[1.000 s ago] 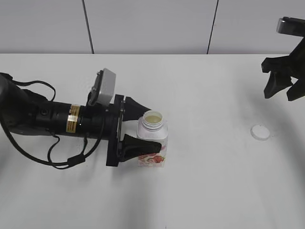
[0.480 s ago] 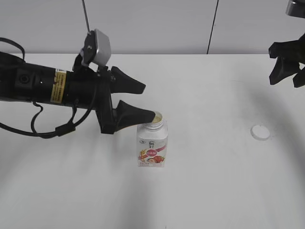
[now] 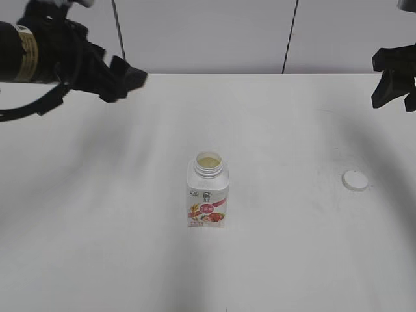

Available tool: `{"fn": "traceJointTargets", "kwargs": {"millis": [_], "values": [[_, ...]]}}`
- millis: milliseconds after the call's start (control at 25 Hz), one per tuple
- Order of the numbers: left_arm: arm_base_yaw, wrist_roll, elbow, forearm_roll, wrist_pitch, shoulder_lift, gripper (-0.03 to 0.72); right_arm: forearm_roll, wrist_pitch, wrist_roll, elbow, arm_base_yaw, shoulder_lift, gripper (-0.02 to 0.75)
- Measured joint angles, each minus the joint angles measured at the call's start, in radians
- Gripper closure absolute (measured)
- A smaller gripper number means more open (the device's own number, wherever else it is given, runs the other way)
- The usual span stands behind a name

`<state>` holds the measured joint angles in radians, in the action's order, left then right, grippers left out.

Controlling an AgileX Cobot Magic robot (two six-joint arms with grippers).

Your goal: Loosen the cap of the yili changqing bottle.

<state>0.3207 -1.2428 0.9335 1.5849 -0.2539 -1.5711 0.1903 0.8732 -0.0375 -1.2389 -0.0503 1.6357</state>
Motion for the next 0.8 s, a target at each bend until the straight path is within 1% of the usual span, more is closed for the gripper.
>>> {"fn": "traceJointTargets", "kwargs": {"millis": [80, 160, 240, 320, 480, 600, 640, 680, 800], "values": [[0.000, -0.022, -0.001, -0.048, 0.192, 0.024, 0.118, 0.000, 0.000, 0.000, 0.000, 0.000, -0.005, 0.299], [0.000, -0.029, -0.001, -0.124, 0.407, 0.027, 0.118, 0.000, 0.000, 0.000, 0.000, 0.000, -0.008, 0.299], [-0.001, 0.019, -0.001, -0.247, 0.566, 0.027, 0.118, 0.000, 0.004, 0.000, 0.000, 0.000, -0.010, 0.299], [-0.001, 0.161, -0.001, -0.449, 0.651, 0.027, 0.118, 0.000, 0.017, 0.000, 0.000, 0.000, -0.010, 0.299], [-0.001, 0.495, 0.008, -0.893, 0.712, 0.027, 0.118, -0.014, 0.062, 0.000, -0.009, 0.000, -0.010, 0.299], [0.000, 0.681, 0.063, -1.150, 0.835, 0.027, 0.118, -0.046, 0.130, 0.000, -0.035, 0.000, -0.010, 0.299], [0.000, 0.725, 0.087, -1.209, 0.896, 0.027, 0.118, -0.055, 0.156, 0.000, -0.046, 0.000, -0.010, 0.299], [0.000, 0.752, 0.105, -1.245, 0.961, 0.027, 0.118, -0.061, 0.189, 0.000, -0.058, 0.000, -0.010, 0.299], [0.000, 0.799, 0.142, -1.315, 1.118, 0.033, 0.118, -0.079, 0.288, 0.000, -0.081, 0.000, -0.014, 0.299]]}}
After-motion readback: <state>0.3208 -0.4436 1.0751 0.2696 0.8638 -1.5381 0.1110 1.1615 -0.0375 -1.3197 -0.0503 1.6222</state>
